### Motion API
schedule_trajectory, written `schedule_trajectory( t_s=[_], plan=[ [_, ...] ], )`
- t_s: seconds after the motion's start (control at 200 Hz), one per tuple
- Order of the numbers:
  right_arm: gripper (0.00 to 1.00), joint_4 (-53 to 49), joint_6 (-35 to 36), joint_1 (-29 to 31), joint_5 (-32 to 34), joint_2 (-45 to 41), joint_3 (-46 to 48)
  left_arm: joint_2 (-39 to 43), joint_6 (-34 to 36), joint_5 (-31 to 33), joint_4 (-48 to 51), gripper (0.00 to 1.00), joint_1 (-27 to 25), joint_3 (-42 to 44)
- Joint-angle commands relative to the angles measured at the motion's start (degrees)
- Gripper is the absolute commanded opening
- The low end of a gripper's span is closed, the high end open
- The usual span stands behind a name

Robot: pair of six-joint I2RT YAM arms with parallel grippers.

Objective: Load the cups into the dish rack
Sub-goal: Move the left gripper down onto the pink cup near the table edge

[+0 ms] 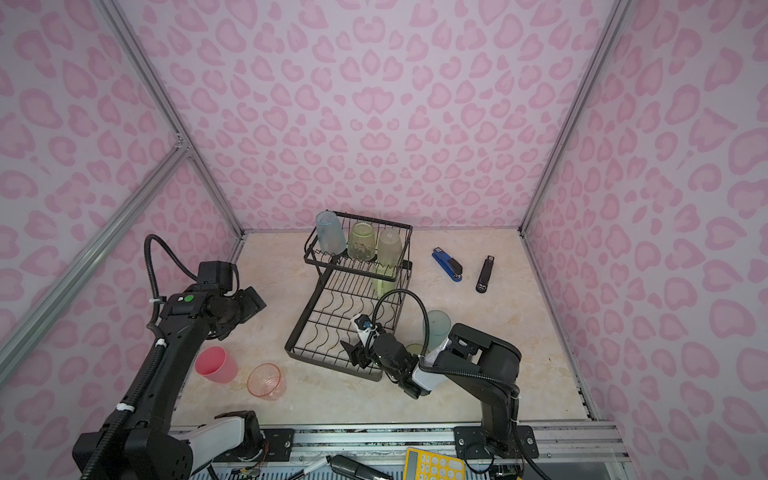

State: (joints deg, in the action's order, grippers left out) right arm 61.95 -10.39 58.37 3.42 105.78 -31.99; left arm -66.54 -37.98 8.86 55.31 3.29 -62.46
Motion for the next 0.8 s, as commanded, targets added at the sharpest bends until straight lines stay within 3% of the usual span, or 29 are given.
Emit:
schedule_trajectory(
  t_s=[0.0,0.51,0.795],
  plan=[
    [0.79,4.04,-0.55,-0.20,-0.34,0.09,0.95,0.88,-0.58,5.95,5.79,0.89,0.00,0.36],
    [0.77,8.80,-4.47,-2.62,-3.22,2.13,2.24,0.89,-1.53,7.99,4.88,0.85,3.68,4.90],
    [0.76,9.19,-5.33,-3.09,-4.30,3.44,1.93,0.45,0.66,4.25,0.45,0.82,8.93,9.13]
  ],
)
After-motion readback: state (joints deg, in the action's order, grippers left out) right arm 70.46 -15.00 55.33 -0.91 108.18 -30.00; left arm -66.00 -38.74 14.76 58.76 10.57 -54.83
